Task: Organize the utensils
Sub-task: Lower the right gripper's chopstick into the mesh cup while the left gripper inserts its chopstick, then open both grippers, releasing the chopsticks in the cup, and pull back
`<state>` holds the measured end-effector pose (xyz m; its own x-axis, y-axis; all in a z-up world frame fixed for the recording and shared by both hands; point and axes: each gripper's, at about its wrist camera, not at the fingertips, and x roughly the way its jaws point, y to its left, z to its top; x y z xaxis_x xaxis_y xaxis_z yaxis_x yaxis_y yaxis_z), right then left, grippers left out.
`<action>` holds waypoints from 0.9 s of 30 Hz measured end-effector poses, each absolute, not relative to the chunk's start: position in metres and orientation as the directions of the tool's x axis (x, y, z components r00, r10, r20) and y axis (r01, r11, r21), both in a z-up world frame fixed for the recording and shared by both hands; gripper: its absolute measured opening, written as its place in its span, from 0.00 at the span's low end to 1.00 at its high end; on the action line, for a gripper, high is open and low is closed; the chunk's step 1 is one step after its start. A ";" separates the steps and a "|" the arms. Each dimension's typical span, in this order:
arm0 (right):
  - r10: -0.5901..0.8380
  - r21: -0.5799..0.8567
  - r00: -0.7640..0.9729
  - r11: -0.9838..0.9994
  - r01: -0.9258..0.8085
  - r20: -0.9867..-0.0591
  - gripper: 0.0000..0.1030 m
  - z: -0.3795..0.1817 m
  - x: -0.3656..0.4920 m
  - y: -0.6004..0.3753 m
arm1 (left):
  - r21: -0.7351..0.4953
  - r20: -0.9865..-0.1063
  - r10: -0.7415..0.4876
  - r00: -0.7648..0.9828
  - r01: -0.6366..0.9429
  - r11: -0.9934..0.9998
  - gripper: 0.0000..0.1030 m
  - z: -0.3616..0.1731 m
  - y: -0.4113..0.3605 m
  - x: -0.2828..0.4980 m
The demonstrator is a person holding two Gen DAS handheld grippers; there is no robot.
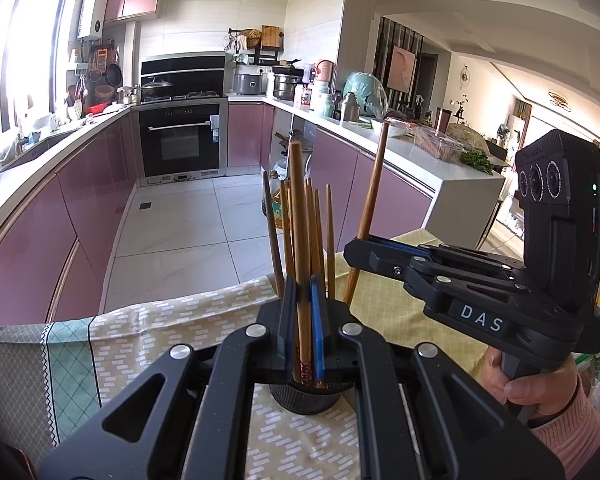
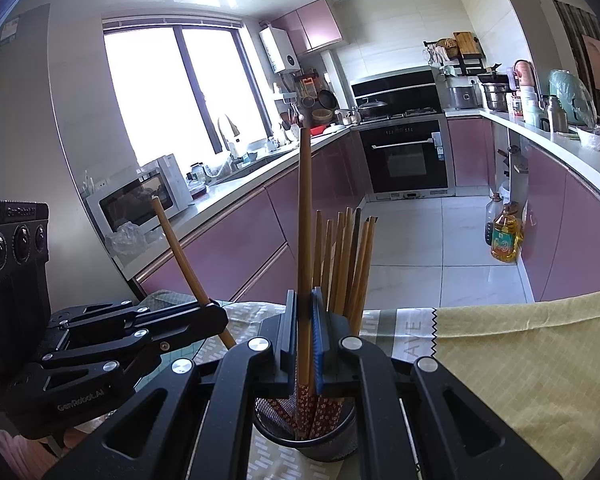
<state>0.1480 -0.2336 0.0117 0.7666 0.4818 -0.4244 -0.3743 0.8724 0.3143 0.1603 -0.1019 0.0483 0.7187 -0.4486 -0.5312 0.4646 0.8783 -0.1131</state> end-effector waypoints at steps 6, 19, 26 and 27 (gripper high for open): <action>0.482 0.315 0.758 0.873 -0.373 -0.440 0.06 0.006 0.150 -0.230 | -0.130 -0.551 -0.453 0.701 0.464 0.876 0.07 0.041 -0.098 0.164; 0.478 0.320 0.736 0.876 -0.360 -0.480 0.06 -0.008 0.157 -0.226 | -0.125 -0.567 -0.449 0.691 0.466 0.876 0.07 0.037 -0.104 0.168; 0.470 0.325 0.728 0.880 -0.346 -0.498 0.07 -0.014 0.162 -0.228 | -0.158 -0.592 -0.454 0.665 0.457 0.875 0.07 0.028 -0.105 0.186; 0.468 0.325 0.728 0.881 -0.343 -0.500 0.07 -0.015 0.162 -0.228 | -0.165 -0.598 -0.457 0.659 0.456 0.874 0.07 0.027 -0.105 0.189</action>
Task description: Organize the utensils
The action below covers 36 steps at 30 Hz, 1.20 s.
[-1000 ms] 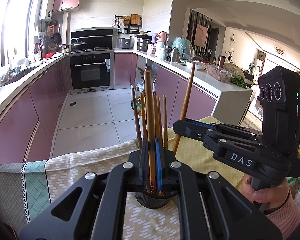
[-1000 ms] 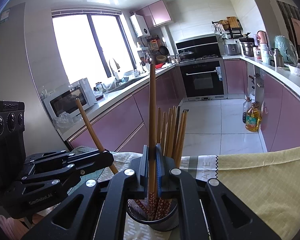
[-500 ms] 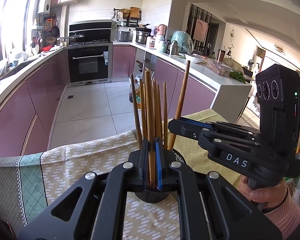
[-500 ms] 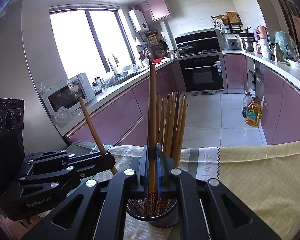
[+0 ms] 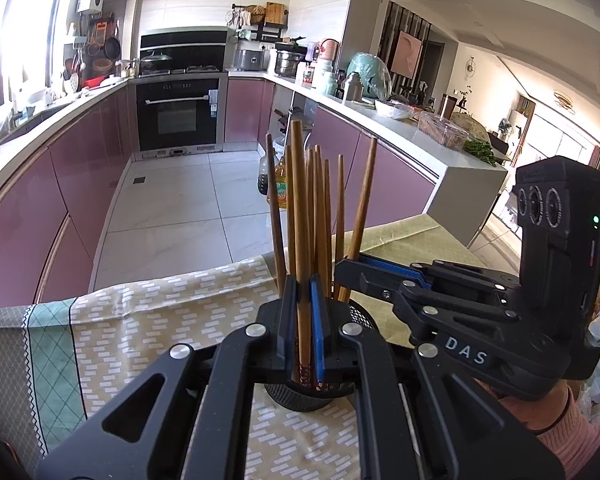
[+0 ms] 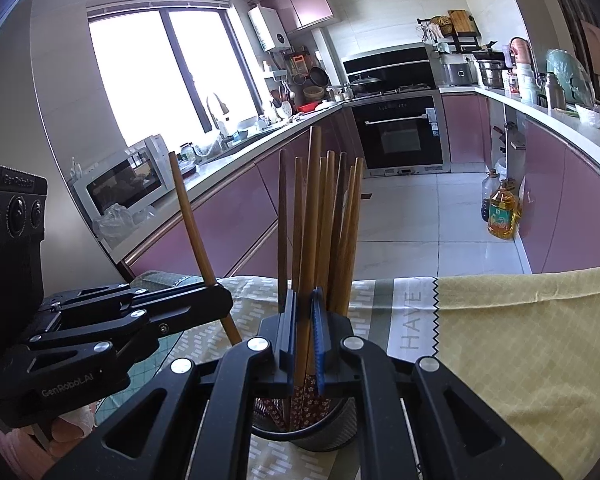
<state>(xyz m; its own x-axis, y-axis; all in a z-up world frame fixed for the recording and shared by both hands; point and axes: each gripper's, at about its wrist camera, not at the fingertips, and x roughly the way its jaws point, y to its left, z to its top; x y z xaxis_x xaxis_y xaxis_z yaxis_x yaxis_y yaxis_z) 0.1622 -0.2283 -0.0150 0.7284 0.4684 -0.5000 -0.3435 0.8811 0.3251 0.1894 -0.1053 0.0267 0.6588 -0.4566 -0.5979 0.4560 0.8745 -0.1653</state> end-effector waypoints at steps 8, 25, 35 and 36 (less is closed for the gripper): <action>0.461 0.335 0.727 0.884 -0.326 -0.508 0.09 -0.020 0.163 -0.228 | -0.188 -0.629 -0.454 0.631 0.443 0.876 0.08 0.010 -0.105 0.205; 0.306 0.172 0.868 0.951 -0.258 -0.392 0.86 -0.007 0.095 -0.234 | -0.097 -0.406 -0.274 0.872 0.257 0.962 0.95 0.016 -0.046 0.122; 0.227 0.070 0.919 0.974 -0.217 -0.321 0.94 -0.008 0.060 -0.219 | -0.033 -0.289 -0.135 0.948 0.131 0.991 0.95 0.019 -0.018 0.073; 0.223 0.062 0.922 0.975 -0.215 -0.316 0.94 -0.008 0.058 -0.218 | -0.034 -0.281 -0.133 0.951 0.129 0.991 0.95 0.018 -0.015 0.069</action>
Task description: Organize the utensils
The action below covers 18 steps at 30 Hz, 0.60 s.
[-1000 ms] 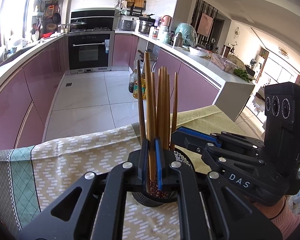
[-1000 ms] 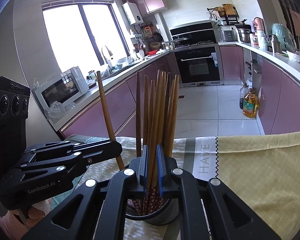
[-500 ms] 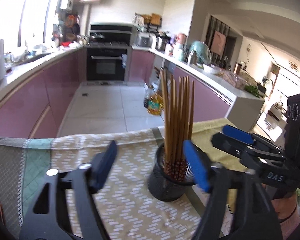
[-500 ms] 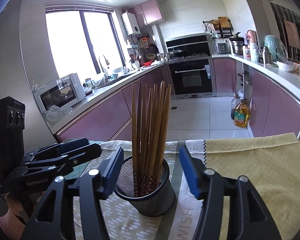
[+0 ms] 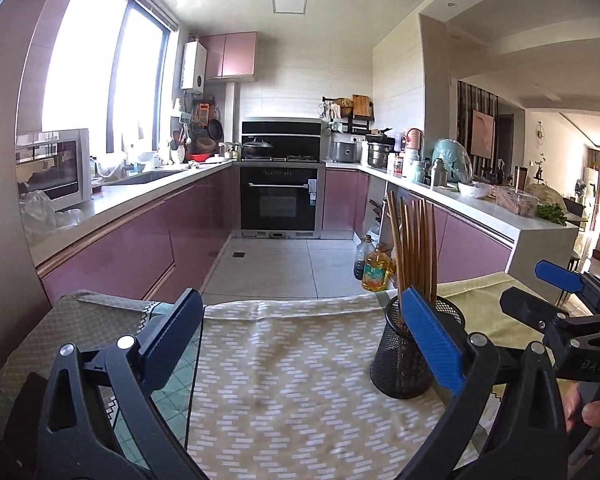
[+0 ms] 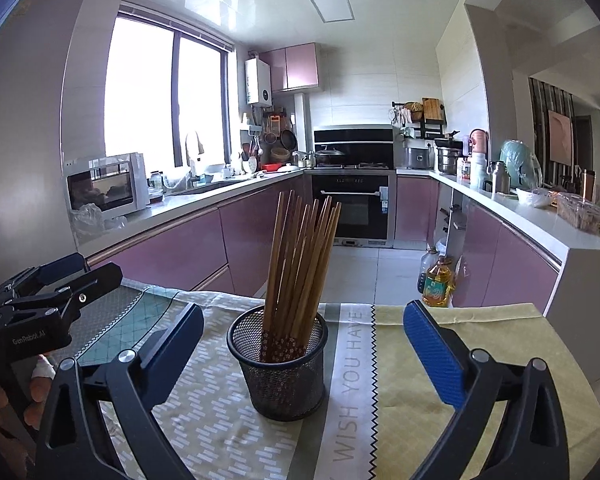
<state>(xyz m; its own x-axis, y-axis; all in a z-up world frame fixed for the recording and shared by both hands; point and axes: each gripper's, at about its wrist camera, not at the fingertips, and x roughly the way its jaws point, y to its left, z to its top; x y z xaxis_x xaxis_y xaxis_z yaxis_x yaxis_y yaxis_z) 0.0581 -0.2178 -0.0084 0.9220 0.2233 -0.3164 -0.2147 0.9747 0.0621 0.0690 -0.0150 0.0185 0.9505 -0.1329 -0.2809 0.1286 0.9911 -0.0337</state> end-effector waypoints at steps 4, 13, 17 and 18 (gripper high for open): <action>0.212 0.047 0.933 0.977 -0.208 -0.289 0.94 -0.010 0.042 -0.213 | -0.031 -0.262 -0.112 0.958 0.108 0.994 0.95 0.018 -0.011 0.057; 0.196 0.019 0.948 0.980 -0.197 -0.251 0.94 -0.010 0.027 -0.203 | -0.036 -0.224 -0.096 0.970 0.090 0.995 0.95 0.022 -0.008 0.038; 0.196 0.020 0.949 0.980 -0.197 -0.247 0.94 -0.010 0.025 -0.200 | -0.031 -0.208 -0.093 0.974 0.089 0.996 0.95 0.023 -0.008 0.030; 0.198 0.020 0.949 0.980 -0.200 -0.247 0.94 -0.010 0.024 -0.200 | -0.029 -0.206 -0.094 0.974 0.090 0.995 0.95 0.023 -0.008 0.029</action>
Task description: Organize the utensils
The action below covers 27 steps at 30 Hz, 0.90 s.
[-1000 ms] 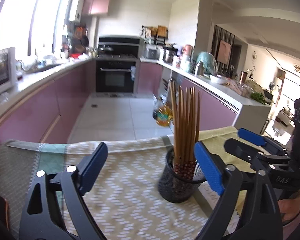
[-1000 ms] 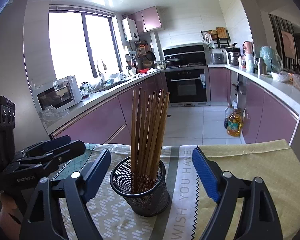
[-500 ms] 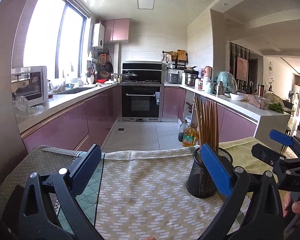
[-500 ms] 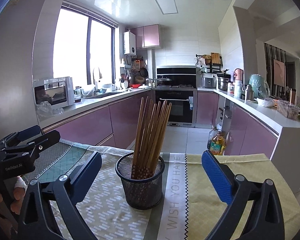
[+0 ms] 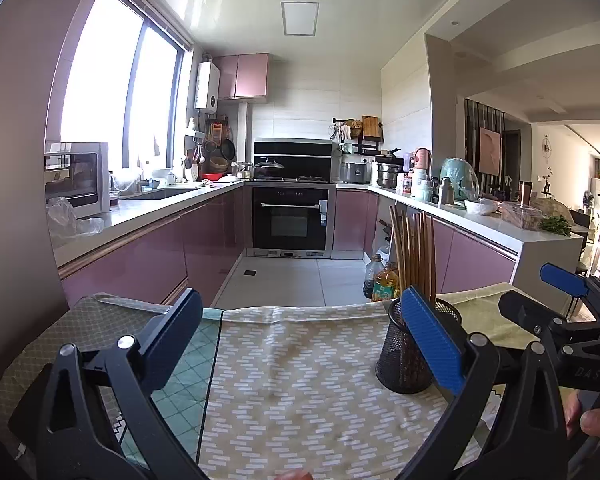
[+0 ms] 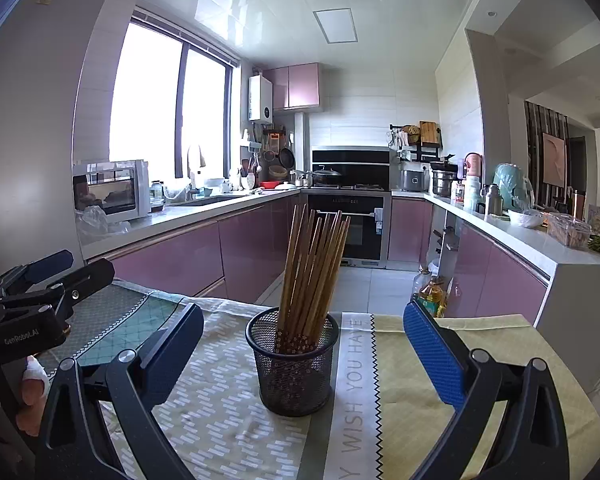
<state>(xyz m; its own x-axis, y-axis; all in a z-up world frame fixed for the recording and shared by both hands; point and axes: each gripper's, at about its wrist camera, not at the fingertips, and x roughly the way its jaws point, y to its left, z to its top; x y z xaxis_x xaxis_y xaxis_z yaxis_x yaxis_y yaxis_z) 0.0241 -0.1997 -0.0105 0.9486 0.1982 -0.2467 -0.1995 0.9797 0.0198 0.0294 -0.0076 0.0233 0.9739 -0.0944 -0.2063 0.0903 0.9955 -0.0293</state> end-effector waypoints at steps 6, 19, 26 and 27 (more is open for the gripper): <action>0.200 0.023 0.950 0.979 -0.200 -0.240 0.94 -0.011 0.021 -0.197 | -0.030 -0.191 -0.098 0.977 0.094 0.995 0.95 0.025 -0.006 0.023; 0.202 0.032 0.952 0.979 -0.200 -0.231 0.94 -0.011 0.020 -0.197 | -0.025 -0.174 -0.100 0.980 0.097 0.995 0.95 0.026 -0.007 0.020; 0.203 0.035 0.951 0.979 -0.201 -0.232 0.94 -0.012 0.021 -0.196 | -0.026 -0.177 -0.099 0.979 0.096 0.995 0.95 0.025 -0.008 0.019; 0.204 0.036 0.951 0.979 -0.201 -0.233 0.94 -0.013 0.021 -0.196 | -0.025 -0.177 -0.100 0.979 0.097 0.995 0.95 0.025 -0.008 0.019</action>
<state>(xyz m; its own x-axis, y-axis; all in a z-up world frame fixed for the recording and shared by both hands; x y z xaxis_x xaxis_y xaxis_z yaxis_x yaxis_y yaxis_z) 0.0209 -0.1960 -0.0129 0.9510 0.2036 -0.2326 -0.2008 0.9790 0.0360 0.0191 -0.0077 0.0246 0.9792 -0.0997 -0.1765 0.0968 0.9950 -0.0253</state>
